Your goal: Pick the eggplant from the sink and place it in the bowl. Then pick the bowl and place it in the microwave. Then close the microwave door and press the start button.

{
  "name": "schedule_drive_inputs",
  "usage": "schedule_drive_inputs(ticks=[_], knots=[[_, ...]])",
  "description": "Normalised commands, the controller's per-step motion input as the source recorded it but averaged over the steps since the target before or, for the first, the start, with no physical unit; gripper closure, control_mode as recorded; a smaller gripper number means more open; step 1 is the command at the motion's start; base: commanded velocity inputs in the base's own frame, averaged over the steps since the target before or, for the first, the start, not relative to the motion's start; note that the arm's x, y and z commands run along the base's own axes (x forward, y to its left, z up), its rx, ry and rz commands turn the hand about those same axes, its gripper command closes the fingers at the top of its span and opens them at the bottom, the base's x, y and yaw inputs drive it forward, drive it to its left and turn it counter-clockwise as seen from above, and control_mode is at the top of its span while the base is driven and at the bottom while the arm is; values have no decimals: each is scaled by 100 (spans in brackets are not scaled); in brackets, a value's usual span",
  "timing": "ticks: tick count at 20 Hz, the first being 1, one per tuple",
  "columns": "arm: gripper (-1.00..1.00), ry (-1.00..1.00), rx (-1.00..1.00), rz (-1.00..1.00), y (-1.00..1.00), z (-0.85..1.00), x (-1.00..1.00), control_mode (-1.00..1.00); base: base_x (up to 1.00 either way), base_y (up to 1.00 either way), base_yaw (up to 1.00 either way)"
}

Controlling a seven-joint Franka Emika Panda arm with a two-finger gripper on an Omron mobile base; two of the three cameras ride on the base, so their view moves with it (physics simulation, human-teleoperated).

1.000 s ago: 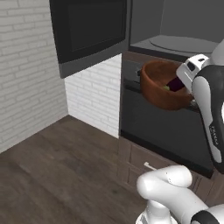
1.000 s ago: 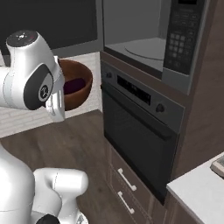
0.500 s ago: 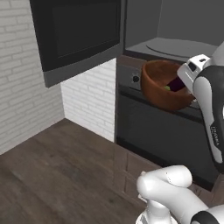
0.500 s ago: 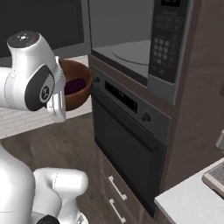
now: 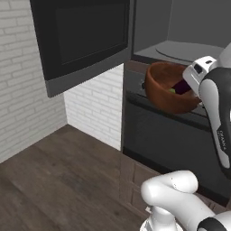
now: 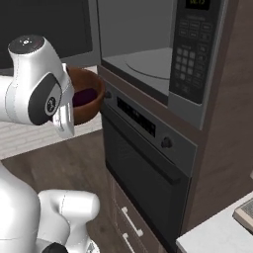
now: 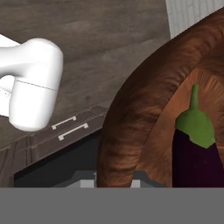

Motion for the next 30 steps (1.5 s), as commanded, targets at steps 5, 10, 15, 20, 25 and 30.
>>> schedule_drive_inputs(ticks=[5, 10, 15, 20, 25, 30], knots=[[100, 0, 0, 0, 0, 0, 0, 100, 20, 0, 0], [100, -9, 0, -4, 0, 57, -16, -100, 0, 0, 0], [100, -4, -1, -19, 0, 53, 10, -100, 0, 0, 0], [100, -3, -4, -25, -17, 12, 51, -100, 0, 0, 0], [100, -2, 0, -8, -37, 6, 60, -100, 0, 0, 0], [100, -5, 0, -1, -39, 0, 59, -100, 0, 0, 0]])
